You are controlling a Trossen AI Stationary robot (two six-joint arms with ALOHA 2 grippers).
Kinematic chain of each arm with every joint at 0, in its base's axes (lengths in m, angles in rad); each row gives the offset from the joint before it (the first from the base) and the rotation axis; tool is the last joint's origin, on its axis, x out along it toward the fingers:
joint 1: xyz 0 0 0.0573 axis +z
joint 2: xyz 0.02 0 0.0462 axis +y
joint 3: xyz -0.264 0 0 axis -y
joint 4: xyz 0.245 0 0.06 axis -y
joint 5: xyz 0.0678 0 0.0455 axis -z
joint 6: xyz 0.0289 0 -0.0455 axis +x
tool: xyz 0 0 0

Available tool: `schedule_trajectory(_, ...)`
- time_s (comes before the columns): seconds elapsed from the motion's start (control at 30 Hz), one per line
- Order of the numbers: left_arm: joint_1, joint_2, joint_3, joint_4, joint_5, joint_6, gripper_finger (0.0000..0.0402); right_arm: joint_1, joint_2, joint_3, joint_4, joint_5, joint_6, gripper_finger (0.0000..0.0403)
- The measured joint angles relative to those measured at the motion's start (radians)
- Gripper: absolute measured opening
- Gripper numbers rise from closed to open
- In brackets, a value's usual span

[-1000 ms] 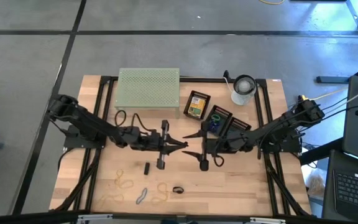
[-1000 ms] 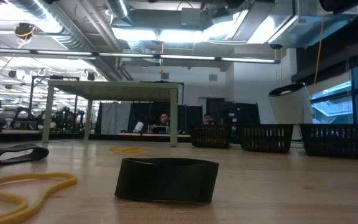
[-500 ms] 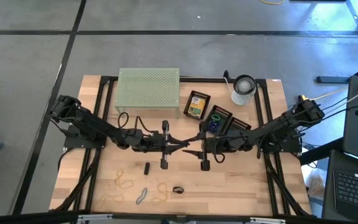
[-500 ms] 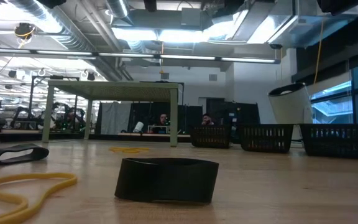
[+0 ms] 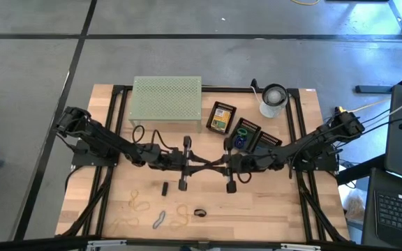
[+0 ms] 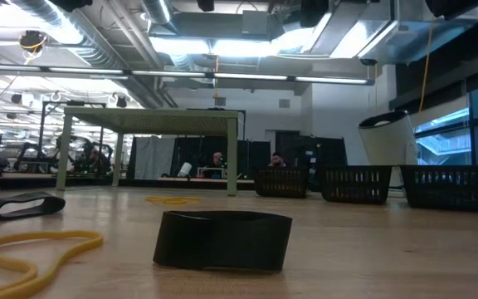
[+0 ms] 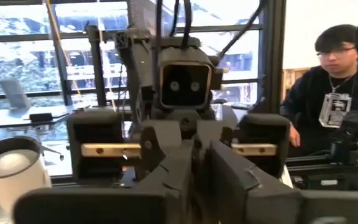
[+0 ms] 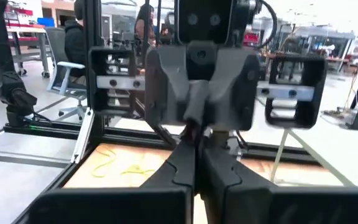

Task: Pick & Place Office Desk Supplies
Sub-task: Put the black rubber band into the bottom black bin

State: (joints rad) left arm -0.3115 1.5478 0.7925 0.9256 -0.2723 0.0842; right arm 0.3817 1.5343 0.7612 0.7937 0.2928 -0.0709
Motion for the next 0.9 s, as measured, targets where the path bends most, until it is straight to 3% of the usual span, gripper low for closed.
schedule_trajectory(0.2,-0.002,-0.001,0.0,0.002,-0.002,-0.019,0.0125,0.0,-0.004,0.0,-0.05,0.013,0.038,0.0006)
schedule_trajectory(0.4,-0.027,-0.048,0.0,-0.084,-0.002,-0.022,0.0179,0.001,-0.069,0.0,-0.214,0.169,0.137,0.0006)
schedule_trajectory(0.53,-0.055,-0.095,0.0,-0.205,-0.023,-0.022,0.0188,0.001,-0.166,0.0,-0.426,0.232,0.263,0.0005)
schedule_trajectory(0.7,-0.092,-0.126,0.001,-0.372,-0.098,-0.031,0.0186,0.001,-0.297,0.0,-0.796,0.238,0.474,0.0005)
schedule_trajectory(0.9,-0.118,-0.128,0.001,-0.582,-0.215,-0.155,0.0183,0.001,-0.389,0.0,-1.289,0.165,0.857,0.0007)
